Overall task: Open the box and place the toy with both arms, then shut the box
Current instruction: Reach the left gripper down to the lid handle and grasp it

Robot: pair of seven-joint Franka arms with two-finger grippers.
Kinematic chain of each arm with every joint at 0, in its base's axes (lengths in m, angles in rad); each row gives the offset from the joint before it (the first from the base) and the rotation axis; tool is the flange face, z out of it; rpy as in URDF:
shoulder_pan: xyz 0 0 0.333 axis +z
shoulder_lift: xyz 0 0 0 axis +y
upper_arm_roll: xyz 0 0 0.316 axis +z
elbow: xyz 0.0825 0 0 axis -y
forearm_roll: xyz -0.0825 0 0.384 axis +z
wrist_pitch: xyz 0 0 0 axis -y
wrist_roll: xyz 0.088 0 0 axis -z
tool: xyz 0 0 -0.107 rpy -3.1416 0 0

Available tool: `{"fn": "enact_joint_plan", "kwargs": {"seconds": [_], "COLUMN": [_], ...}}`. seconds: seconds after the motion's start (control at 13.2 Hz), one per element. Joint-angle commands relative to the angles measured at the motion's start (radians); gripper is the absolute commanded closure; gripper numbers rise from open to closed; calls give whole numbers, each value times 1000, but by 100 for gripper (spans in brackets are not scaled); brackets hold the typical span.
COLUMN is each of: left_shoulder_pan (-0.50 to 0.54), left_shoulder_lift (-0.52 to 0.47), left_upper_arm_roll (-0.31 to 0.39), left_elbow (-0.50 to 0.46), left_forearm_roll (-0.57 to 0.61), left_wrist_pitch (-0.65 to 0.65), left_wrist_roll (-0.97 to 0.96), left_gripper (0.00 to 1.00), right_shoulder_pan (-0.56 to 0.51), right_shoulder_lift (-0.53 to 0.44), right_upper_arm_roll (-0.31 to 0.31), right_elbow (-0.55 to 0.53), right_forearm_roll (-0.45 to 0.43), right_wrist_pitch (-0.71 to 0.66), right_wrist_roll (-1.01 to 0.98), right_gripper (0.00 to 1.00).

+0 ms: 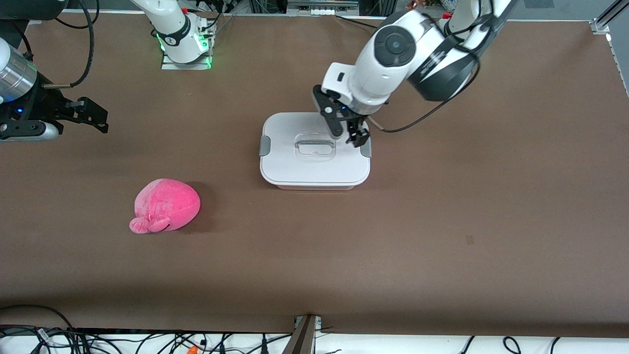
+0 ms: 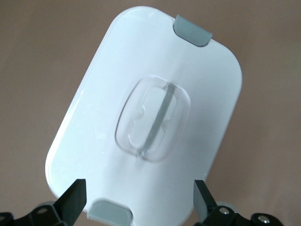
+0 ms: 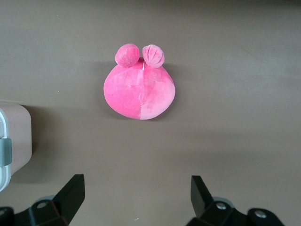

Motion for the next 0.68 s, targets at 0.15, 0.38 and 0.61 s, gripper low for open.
{"fn": "enact_joint_plan", "kwargs": {"seconds": [0.15,0.38,0.61], "left_shoulder_pan": [-51,-52,-61], "left_shoulder_lift": [105,143,189], "left_upper_arm_roll": [-4,-4,-6], "left_elbow": [25,18,-7], "left_forearm_roll": [166,188,269], "left_wrist_pitch": [85,141,190], "left_wrist_roll": [25,27,27], "left_gripper": [0,0,37], "right_shoulder_pan": [5,5,3], "right_shoulder_lift": [7,7,8], "right_upper_arm_roll": [-5,-4,-10], "right_elbow": [13,11,11], "right_forearm_roll": [0,2,35], "right_wrist_pitch": [-5,-5,-5], "right_wrist_roll": [11,10,5], "right_gripper": [0,0,0]}}
